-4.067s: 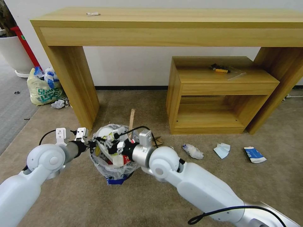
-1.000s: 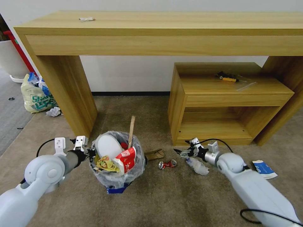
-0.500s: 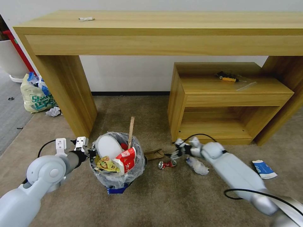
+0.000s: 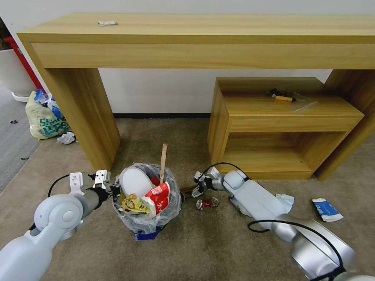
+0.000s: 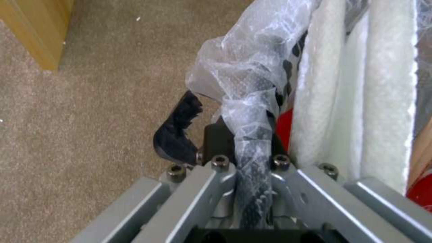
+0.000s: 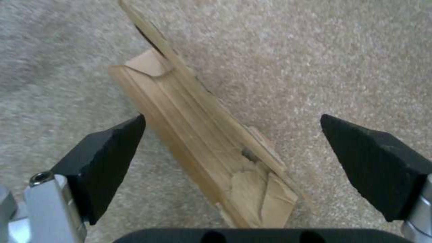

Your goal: Pick up the trash bin and place the garbage on the floor into it.

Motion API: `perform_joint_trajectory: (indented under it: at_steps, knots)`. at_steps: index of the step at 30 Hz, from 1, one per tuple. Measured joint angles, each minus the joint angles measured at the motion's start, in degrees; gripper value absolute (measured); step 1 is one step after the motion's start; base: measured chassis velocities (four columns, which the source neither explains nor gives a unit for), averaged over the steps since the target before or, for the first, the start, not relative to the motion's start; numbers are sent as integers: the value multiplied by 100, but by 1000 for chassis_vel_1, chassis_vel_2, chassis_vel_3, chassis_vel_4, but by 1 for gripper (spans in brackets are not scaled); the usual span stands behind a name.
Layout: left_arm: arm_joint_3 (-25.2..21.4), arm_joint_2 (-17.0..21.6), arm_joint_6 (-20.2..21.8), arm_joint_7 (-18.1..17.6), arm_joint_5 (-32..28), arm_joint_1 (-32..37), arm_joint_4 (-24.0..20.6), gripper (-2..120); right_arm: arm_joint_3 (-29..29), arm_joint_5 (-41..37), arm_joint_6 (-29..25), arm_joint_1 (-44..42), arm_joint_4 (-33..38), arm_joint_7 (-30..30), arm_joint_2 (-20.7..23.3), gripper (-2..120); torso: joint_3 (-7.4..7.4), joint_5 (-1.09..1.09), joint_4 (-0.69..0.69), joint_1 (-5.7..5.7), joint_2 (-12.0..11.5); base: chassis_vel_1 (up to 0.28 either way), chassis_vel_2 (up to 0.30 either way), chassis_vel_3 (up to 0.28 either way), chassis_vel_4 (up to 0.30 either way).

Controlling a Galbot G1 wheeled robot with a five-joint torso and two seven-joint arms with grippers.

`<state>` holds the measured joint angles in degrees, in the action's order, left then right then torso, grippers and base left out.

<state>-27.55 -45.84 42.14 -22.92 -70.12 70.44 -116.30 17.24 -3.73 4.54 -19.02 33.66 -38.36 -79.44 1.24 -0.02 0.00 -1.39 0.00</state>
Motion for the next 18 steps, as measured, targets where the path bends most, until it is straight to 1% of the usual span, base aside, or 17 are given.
perform_joint_trajectory:
  at_steps: [2, 4, 7, 8, 11, 12, 15, 16, 18]
  knots:
    - [-5, -5, 0, -1, 0, 4, 0, 0, -33, 88, 74, 55, -193, 54, -105, 93, 0, -1, 0, 0, 0, 0, 0, 0, 0]
    - [-7, -6, 0, -1, 0, 3, -1, 0, -39, 106, 112, 66, -272, 94, -143, 92, 0, 0, 0, 0, 0, 0, 0, 0, 0]
    - [-5, -13, 0, -7, 0, -27, 6, 0, -100, 109, 307, 65, -377, 205, -211, 76, 0, 0, 0, 0, 0, 0, 0, 0, 0]
    - [-5, -13, 0, -7, 0, -27, 6, 0, -100, 109, 307, 65, -377, 205, -211, 76, 0, 0, 0, 0, 0, 0, 0, 0, 0]
    - [22, -15, 0, -9, 0, -43, 12, 0, -115, 112, 386, 31, -411, 243, -222, 63, 0, 0, -1, 0, 0, 0, 0, 0, 0]
    - [22, -15, 0, -9, 0, -43, 12, 0, -115, 112, 386, 31, -411, 243, -222, 63, 0, 0, -1, 0, 0, 0, 0, 0, 0]
    - [42, -19, 0, -9, -3, -52, 19, 0, -154, 121, 403, -21, -418, 289, -239, 46, 0, 0, 0, 0, 0, 0, 0, 0, 0]
    - [42, -19, 0, -9, -3, -52, 19, 0, -154, 121, 403, -21, -418, 289, -239, 46, 0, 0, 0, 0, 0, 0, 0, 0, 0]
    - [50, -12, 0, -5, -4, -53, 24, 0, -187, 140, 404, -60, -448, 334, -261, 37, 0, 0, 0, 0, 0, 0, 0, 0, 0]
